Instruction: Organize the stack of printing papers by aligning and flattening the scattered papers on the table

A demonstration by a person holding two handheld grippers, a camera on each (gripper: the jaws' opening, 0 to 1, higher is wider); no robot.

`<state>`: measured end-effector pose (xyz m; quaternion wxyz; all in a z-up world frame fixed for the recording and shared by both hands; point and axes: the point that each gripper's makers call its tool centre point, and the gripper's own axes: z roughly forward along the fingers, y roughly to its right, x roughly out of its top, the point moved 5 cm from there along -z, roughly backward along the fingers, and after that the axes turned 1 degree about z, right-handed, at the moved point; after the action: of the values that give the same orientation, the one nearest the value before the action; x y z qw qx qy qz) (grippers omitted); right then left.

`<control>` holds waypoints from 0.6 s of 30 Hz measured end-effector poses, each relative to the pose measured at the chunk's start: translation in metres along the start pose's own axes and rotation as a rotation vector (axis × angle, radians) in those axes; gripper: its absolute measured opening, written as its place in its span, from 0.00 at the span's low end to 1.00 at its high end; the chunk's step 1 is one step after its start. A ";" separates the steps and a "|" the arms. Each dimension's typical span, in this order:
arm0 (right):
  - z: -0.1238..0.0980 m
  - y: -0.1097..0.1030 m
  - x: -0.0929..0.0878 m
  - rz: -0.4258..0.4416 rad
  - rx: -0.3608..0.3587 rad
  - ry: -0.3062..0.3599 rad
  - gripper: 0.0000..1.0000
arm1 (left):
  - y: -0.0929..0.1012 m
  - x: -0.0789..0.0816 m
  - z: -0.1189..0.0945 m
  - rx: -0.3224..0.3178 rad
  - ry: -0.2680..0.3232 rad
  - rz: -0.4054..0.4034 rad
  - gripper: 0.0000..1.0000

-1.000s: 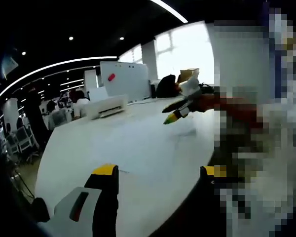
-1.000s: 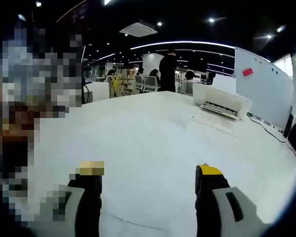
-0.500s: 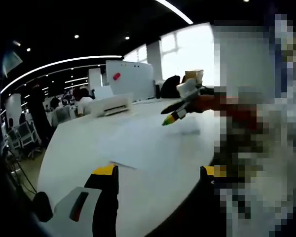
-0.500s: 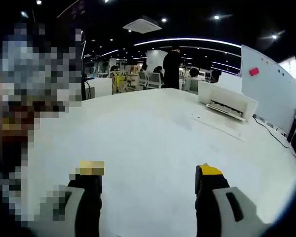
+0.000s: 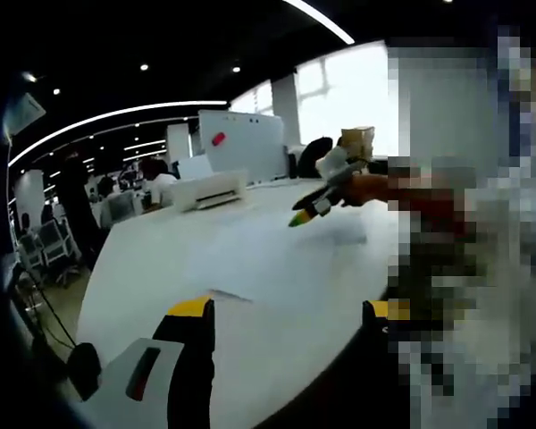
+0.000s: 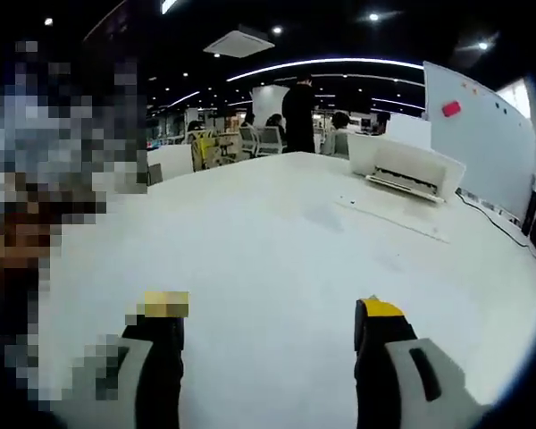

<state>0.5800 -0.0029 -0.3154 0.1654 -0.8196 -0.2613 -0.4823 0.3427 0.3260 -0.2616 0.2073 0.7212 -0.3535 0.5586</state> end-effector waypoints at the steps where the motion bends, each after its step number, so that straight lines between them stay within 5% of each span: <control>1: 0.002 0.001 -0.001 0.003 -0.002 -0.004 0.74 | 0.000 -0.001 0.000 -0.001 0.000 -0.001 0.70; 18: 0.018 0.001 -0.024 0.046 0.002 -0.080 0.64 | -0.004 -0.006 -0.001 0.006 -0.008 -0.015 0.70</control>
<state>0.5839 -0.0010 -0.3449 0.1669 -0.8439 -0.2491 -0.4450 0.3446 0.3313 -0.2664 0.2080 0.7268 -0.3473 0.5549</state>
